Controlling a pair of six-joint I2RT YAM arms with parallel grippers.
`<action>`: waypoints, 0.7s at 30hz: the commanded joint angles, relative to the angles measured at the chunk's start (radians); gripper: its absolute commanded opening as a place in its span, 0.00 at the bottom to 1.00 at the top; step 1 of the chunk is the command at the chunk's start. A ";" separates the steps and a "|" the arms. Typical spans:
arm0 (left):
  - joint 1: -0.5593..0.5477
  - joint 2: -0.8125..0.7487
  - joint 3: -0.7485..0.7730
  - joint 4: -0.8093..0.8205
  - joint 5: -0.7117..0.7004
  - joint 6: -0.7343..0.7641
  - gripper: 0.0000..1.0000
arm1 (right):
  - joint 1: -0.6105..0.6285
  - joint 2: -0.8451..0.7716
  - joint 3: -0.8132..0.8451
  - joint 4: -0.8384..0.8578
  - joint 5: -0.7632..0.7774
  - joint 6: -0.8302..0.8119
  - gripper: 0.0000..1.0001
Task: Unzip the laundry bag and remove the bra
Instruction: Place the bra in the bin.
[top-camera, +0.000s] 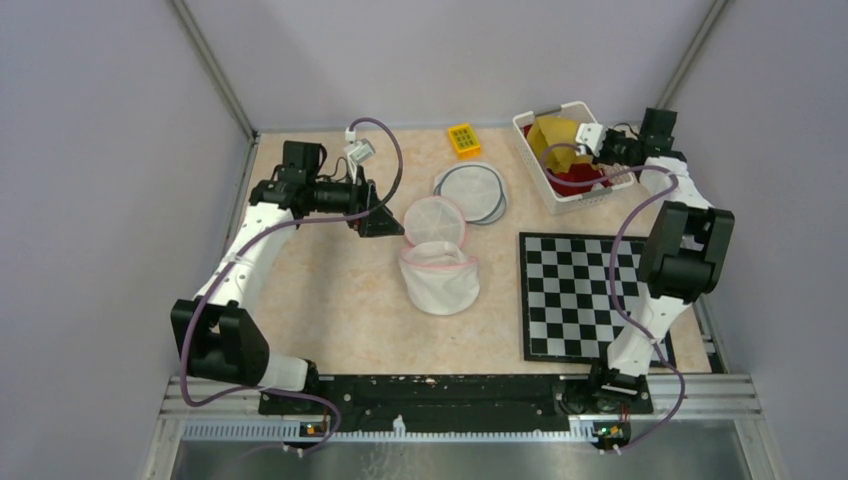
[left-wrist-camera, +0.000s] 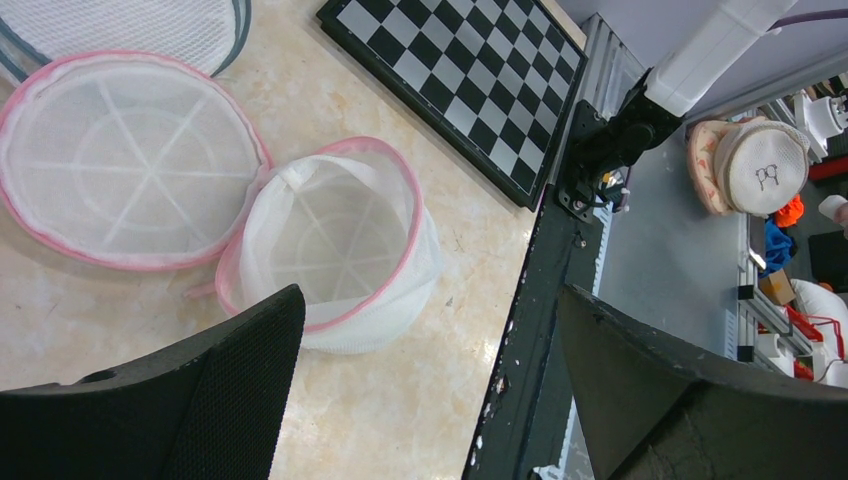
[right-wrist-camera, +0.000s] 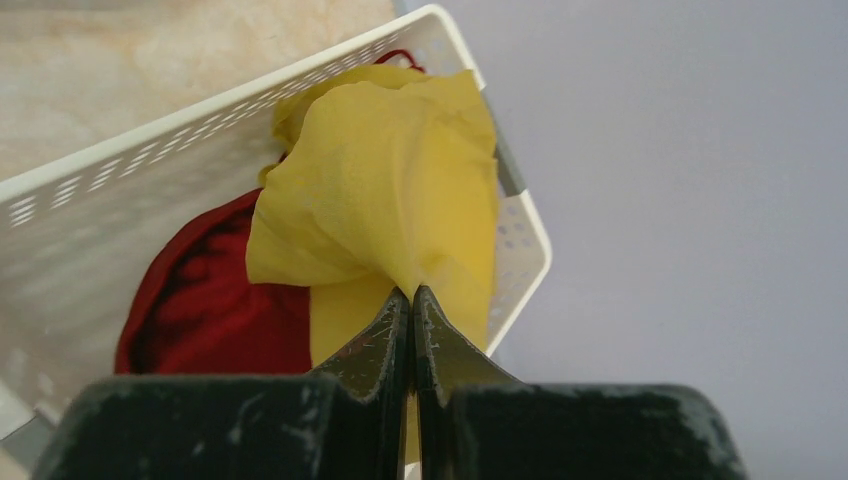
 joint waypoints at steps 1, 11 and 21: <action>0.006 0.001 0.001 0.028 0.038 0.015 0.99 | -0.018 -0.090 -0.065 -0.077 -0.041 -0.127 0.00; 0.006 -0.036 -0.026 0.023 0.034 0.027 0.99 | -0.020 -0.109 -0.086 -0.215 -0.014 -0.232 0.00; 0.006 -0.032 -0.029 0.015 0.041 0.043 0.99 | -0.030 -0.078 -0.013 -0.447 0.072 -0.381 0.00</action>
